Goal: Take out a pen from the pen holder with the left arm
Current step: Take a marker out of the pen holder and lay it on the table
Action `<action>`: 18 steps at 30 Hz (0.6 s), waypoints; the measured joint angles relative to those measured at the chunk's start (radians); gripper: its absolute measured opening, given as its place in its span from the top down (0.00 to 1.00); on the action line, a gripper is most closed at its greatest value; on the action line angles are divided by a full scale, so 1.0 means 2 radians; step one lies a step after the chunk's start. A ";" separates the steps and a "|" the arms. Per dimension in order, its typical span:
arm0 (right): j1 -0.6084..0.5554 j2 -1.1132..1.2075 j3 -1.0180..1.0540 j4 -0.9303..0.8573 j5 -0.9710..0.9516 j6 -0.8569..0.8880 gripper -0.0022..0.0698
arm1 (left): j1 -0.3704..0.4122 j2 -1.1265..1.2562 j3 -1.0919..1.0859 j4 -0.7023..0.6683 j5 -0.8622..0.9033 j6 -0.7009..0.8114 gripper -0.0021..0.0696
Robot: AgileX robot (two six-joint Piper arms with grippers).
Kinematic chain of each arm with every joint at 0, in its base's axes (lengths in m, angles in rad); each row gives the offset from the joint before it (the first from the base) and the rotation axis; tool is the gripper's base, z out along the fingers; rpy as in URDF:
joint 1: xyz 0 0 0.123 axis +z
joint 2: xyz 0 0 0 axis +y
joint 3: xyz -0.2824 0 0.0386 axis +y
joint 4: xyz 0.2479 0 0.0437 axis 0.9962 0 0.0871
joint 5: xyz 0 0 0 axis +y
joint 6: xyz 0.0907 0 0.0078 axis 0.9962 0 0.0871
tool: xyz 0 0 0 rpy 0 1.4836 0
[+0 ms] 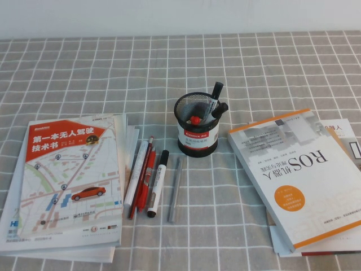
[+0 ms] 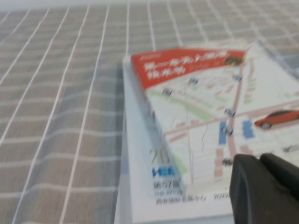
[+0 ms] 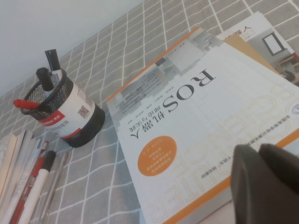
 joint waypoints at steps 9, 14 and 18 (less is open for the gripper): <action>0.000 0.000 0.000 0.000 0.000 0.000 0.99 | 0.008 0.000 0.001 -0.007 0.013 0.000 0.97; 0.000 0.000 0.000 0.000 0.000 0.000 0.99 | 0.008 -0.001 0.001 -0.007 0.014 0.000 0.97; 0.000 0.000 0.000 0.000 0.000 0.000 0.99 | 0.008 -0.001 0.001 -0.007 0.014 0.000 0.97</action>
